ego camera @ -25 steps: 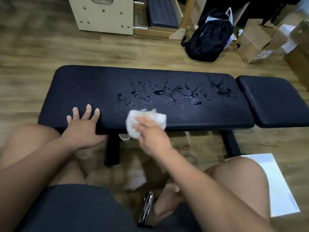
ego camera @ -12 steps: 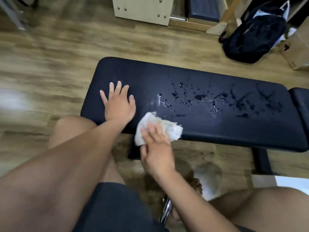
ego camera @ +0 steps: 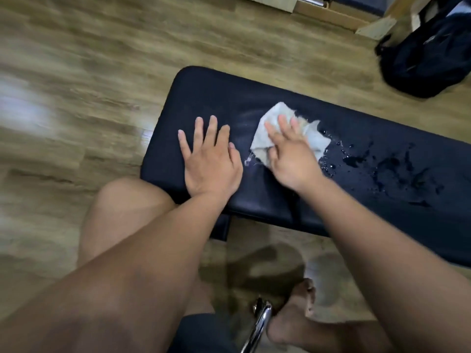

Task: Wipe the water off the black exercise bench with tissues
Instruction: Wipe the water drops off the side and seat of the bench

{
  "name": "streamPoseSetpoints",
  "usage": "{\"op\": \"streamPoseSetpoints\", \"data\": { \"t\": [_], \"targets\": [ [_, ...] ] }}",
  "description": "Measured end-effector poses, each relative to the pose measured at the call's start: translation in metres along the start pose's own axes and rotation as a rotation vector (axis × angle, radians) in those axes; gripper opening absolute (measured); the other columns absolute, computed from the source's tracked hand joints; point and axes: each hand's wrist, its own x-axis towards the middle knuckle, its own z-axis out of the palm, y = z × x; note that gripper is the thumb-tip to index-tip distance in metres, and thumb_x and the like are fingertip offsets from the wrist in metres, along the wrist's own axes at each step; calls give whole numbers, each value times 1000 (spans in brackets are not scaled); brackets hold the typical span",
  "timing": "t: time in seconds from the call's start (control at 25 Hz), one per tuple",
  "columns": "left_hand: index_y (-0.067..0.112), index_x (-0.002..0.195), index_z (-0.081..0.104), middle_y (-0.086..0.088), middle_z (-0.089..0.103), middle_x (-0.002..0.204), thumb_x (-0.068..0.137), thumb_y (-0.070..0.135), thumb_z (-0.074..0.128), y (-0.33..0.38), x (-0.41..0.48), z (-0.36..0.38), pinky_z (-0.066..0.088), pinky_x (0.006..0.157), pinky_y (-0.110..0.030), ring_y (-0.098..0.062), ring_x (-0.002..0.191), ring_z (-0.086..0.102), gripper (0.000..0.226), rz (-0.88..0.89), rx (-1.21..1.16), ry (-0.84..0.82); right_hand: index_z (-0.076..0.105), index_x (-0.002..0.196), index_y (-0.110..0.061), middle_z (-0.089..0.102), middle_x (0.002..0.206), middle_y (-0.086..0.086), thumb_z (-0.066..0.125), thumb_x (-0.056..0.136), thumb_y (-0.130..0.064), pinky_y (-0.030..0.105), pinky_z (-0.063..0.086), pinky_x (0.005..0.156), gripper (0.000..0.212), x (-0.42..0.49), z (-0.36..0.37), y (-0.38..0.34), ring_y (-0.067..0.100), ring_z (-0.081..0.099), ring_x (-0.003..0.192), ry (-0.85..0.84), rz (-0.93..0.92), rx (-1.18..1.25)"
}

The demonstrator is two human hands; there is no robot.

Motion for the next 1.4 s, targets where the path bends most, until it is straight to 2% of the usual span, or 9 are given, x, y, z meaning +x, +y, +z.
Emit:
{"op": "streamPoseSetpoints", "data": {
  "t": [0.2, 0.32, 0.52, 0.6, 0.72, 0.84, 1.12, 1.24, 1.4],
  "targets": [
    [25, 149, 39, 3, 24, 165, 100, 33, 34, 2, 1, -1, -1, 123, -54, -24, 154, 8, 50, -16, 33, -4, 22, 152, -22, 13, 161, 10, 33, 99, -26, 37, 11, 120, 55, 101, -28, 16, 30, 8, 148, -53, 45, -113],
    [26, 150, 38, 3, 21, 166, 99, 35, 32, 3, 1, -2, -2, 123, -54, -24, 155, 6, 52, -9, 58, -20, 24, 151, -25, 17, 160, 6, 32, 97, -30, 38, 11, 120, 55, 109, -33, 4, 26, 11, 148, -50, 116, -83],
    [27, 151, 36, 2, 18, 166, 100, 35, 31, 4, -1, -2, -3, 123, -54, -24, 155, 4, 52, -11, 70, -41, 35, 147, -27, 26, 158, 5, 34, 94, -34, 47, 17, 118, 54, -15, -1, -16, 33, 16, 146, 31, -36, -68],
    [26, 152, 35, 1, 18, 167, 100, 34, 31, 3, 0, -2, -3, 123, -54, -24, 155, 4, 53, 0, 73, -39, 38, 146, -27, 28, 157, 4, 30, 89, -37, 51, 20, 117, 58, -81, 14, -30, 33, 18, 146, -7, -103, -32],
    [24, 151, 36, 0, 21, 166, 100, 32, 31, 2, -3, -2, -2, 123, -55, -26, 154, 6, 52, 5, 75, -26, 30, 149, -32, 18, 160, -3, 25, 90, -39, 48, 13, 120, 60, -136, 27, -40, 27, 8, 149, -115, -116, -30],
    [24, 152, 36, 0, 21, 166, 100, 33, 30, 3, -3, -1, -3, 123, -54, -26, 154, 7, 52, 6, 86, -26, 21, 151, -32, 8, 162, 0, 20, 89, -43, 51, 14, 119, 64, -95, 19, -29, 28, -2, 149, -116, -130, -31],
    [27, 150, 41, 2, 25, 165, 98, 35, 28, 3, 0, 1, 0, 123, -55, -25, 154, 11, 54, -16, 82, -3, 12, 153, -30, 2, 163, 2, 33, 99, -35, 47, 7, 120, 58, 95, -27, -3, 30, -2, 148, -141, 16, -147],
    [29, 149, 40, 4, 23, 165, 99, 35, 31, 3, 1, 0, -2, 123, -54, -24, 154, 8, 51, -25, 71, -15, 14, 153, -31, 4, 162, 2, 33, 98, -37, 46, 9, 120, 58, 101, -29, -8, 29, 1, 149, -153, 26, -158],
    [31, 150, 40, 6, 22, 165, 100, 36, 31, 2, 1, -1, -3, 123, -53, -22, 154, 7, 51, -19, 76, -18, 23, 150, -33, 11, 162, 0, 33, 99, -41, 47, 8, 119, 53, 38, -10, -12, 27, 3, 149, -49, -41, -104]
  ]
}}
